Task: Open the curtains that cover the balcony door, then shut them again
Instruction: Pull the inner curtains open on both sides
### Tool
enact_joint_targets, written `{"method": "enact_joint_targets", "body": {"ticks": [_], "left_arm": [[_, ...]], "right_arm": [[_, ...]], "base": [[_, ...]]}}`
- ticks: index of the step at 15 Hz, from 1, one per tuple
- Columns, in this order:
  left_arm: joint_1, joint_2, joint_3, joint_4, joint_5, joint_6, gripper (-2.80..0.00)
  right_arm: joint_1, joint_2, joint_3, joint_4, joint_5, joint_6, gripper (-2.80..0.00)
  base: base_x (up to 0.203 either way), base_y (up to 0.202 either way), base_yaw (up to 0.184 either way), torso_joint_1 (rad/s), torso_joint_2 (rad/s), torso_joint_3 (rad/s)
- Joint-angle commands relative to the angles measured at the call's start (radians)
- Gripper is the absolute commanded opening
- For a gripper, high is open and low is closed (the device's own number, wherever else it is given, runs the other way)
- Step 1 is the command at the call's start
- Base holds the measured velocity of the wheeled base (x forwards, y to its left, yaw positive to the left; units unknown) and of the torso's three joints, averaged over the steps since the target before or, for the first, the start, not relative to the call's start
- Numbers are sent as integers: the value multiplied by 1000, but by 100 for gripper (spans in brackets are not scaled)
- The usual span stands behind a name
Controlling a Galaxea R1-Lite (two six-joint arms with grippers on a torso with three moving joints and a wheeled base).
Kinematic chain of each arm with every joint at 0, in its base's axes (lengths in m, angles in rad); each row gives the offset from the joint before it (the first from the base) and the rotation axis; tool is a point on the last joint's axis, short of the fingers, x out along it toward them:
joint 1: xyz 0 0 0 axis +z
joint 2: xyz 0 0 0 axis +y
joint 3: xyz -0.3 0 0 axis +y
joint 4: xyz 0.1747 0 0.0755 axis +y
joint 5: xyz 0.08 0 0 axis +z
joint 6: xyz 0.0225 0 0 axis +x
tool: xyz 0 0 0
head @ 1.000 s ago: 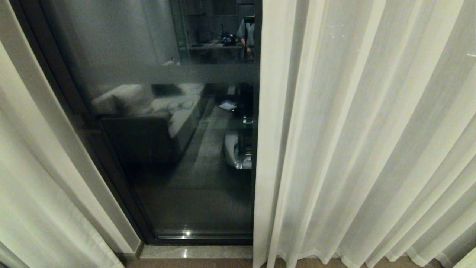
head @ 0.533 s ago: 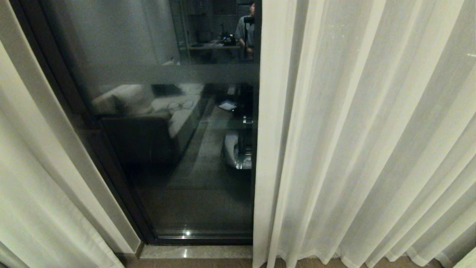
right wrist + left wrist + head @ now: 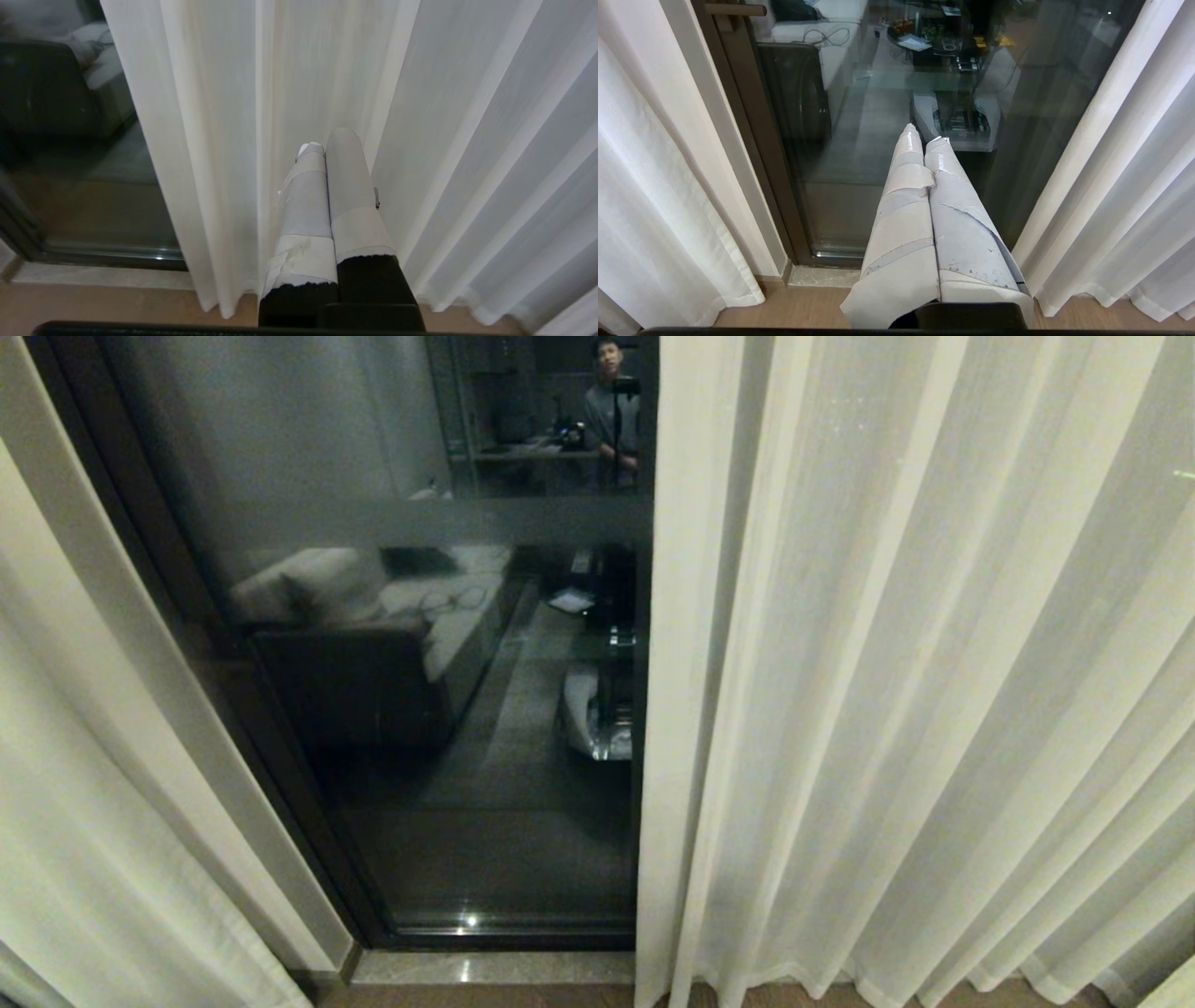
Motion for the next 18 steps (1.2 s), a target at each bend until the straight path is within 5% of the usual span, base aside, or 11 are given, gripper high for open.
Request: {"method": "enact_joint_targets", "body": {"ticks": [1,8,16,17,18], "left_arm": [[0,-1,0,0,1,0,-280],[0,-1,1,0,1,0,-280],[0,-1,0,0,1,0,-280],[0,-1,0,0,1,0,-280],[0,-1,0,0,1,0,-280]], "right_arm": [[1,172,-106,1,4,-28,-280],[82,562,-368,-86,245,-85,-280],[153,1147,-529,-498,423,-86,-280],[181,1203,-573,-518,432,-85,0],[204,1259,-625,-530,438,-86,0]], "base": [[0,0,0,0,0,0],[0,0,0,0,0,0],[0,0,0,0,0,0],[0,0,0,0,0,0],[0,0,0,0,0,0]]}}
